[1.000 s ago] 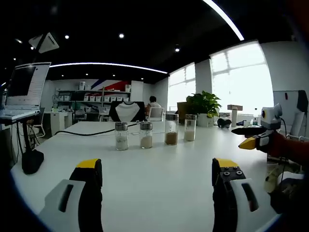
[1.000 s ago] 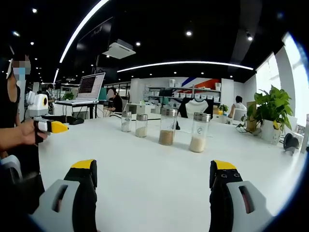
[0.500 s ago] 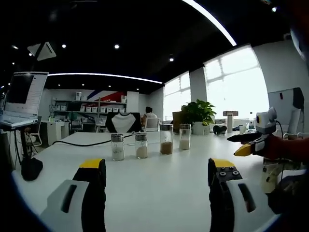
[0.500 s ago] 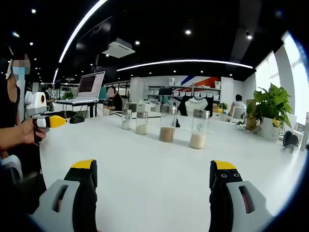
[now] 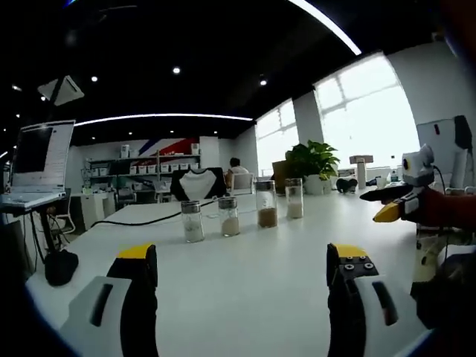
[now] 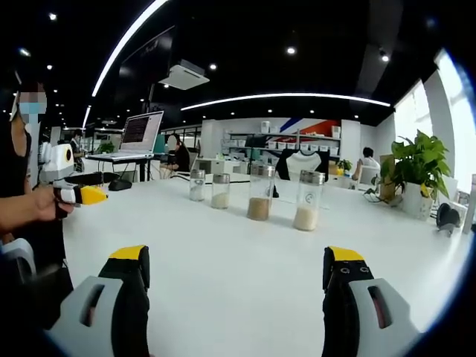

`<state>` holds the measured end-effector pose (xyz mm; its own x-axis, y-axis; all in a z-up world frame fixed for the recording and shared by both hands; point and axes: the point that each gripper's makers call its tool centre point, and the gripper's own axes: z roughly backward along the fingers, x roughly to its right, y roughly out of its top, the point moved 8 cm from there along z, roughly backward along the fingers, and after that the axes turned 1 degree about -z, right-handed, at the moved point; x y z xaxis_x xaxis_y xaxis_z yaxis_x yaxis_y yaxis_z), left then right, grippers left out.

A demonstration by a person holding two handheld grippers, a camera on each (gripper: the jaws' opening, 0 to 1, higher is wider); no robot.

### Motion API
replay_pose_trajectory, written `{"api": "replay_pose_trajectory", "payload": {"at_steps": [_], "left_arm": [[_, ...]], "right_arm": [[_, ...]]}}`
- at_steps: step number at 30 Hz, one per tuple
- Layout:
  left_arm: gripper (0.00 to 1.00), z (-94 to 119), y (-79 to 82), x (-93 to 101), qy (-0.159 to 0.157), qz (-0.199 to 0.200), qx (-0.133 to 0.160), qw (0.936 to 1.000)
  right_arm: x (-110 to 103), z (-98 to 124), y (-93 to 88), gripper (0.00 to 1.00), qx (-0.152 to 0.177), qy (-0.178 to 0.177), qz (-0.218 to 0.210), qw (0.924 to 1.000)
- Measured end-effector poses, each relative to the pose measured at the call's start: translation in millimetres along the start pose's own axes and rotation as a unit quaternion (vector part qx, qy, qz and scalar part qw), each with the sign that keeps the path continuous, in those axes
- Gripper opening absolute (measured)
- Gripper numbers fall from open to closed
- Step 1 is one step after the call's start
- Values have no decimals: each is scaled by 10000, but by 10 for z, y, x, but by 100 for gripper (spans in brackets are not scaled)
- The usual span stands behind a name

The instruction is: Rotate the seasoning bottle until the label or dispensing opening points toward the visible target arrow and the bottle remains upright within the marked orientation range

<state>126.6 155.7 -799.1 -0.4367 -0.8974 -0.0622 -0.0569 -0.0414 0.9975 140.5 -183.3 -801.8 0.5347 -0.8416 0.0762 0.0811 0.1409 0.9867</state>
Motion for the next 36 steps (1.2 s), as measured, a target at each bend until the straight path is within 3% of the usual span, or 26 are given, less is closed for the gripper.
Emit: {"api": "replay_pose_trajectory", "payload": {"at_steps": [4, 6, 13, 15, 18, 21, 23, 28, 36], "left_arm": [[100, -22, -1, -43, 54, 147, -1, 9999], [99, -36, -24, -65, 61, 560, -265, 9981], [92, -112, 45, -81, -12, 265, -135, 9996], [93, -179, 17, -100, 3, 241, -342, 9991], [94, -232, 6, -132, 29, 235, -386, 9990], [97, -306, -14, -128, -149, 270, -581, 9978], [97, -385, -31, -161, -53, 48, -778, 9969], [100, -505, 36, -226, -2, 130, -626, 9980], [100, -728, 58, -314, 6, 39, -686, 9976]], "right_arm": [[-3, 12, 3, 99, 62, 17, -32, 10000], [4, 20, -13, 99, 54, 1, -6, 10000], [1, 26, -63, 99, -22, 20, -49, 10000], [-1, 24, -69, 99, -27, 31, -58, 10000], [-4, 21, -75, 99, -19, 48, -79, 10000], [-17, 17, -84, 99, -25, 70, -104, 9999], [-28, 15, -101, 99, -59, 75, -64, 9999], [-23, 23, -107, 99, -56, 100, -86, 9999], [-11, 58, -105, 100, -32, 146, -120, 9998]]}}
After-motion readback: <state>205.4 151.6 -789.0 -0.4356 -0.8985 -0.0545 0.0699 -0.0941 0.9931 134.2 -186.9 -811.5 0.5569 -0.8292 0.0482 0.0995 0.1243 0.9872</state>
